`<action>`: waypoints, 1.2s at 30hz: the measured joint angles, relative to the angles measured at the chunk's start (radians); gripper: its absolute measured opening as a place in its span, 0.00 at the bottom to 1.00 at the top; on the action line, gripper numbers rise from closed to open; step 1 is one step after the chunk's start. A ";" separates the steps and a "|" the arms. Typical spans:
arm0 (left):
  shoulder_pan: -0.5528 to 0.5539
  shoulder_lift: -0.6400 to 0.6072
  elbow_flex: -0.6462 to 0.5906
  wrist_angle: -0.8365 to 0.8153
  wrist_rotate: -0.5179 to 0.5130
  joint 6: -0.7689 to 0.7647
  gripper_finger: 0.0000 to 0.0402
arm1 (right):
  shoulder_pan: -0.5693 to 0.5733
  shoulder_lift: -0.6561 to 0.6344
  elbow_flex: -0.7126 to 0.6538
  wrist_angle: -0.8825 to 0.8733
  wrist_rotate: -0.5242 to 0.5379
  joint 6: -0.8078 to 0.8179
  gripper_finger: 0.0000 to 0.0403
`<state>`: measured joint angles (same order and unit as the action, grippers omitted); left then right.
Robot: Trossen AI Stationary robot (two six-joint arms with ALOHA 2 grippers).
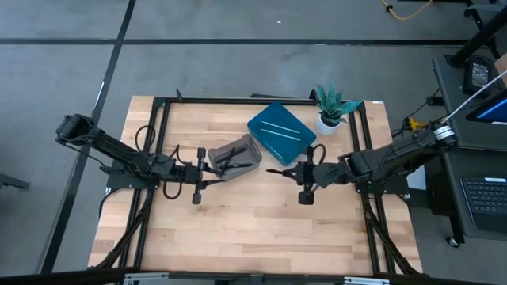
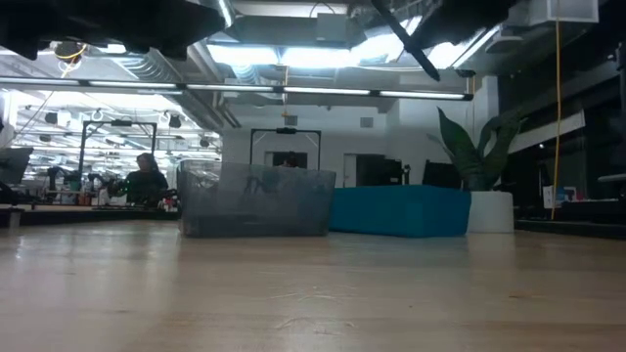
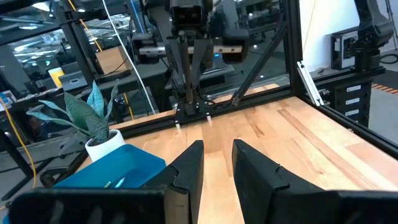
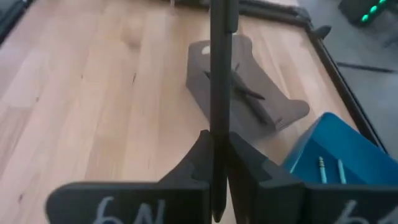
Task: Sort pens & pencils
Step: Put the black pen into the black bin
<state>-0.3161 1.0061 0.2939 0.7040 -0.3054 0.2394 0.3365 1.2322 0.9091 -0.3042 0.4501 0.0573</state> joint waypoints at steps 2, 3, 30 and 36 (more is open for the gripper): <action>0.000 0.000 0.000 0.000 0.000 0.000 0.20 | 0.000 -0.029 -0.074 0.105 -0.002 -0.012 0.06; 0.000 0.000 0.000 0.000 0.000 0.000 0.20 | 0.000 -0.039 -0.108 0.166 -0.004 -0.028 0.06; 0.228 0.161 0.000 0.250 0.269 -0.099 0.20 | -0.193 0.115 -0.450 1.164 -0.353 -0.198 0.06; 0.256 0.235 0.056 0.257 0.313 -0.107 0.20 | -0.245 0.218 -0.382 1.204 -0.449 -0.201 0.06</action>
<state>-0.0597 1.2410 0.3501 0.9613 0.0073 0.1326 0.0913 1.4504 0.5270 0.8999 0.0007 -0.1439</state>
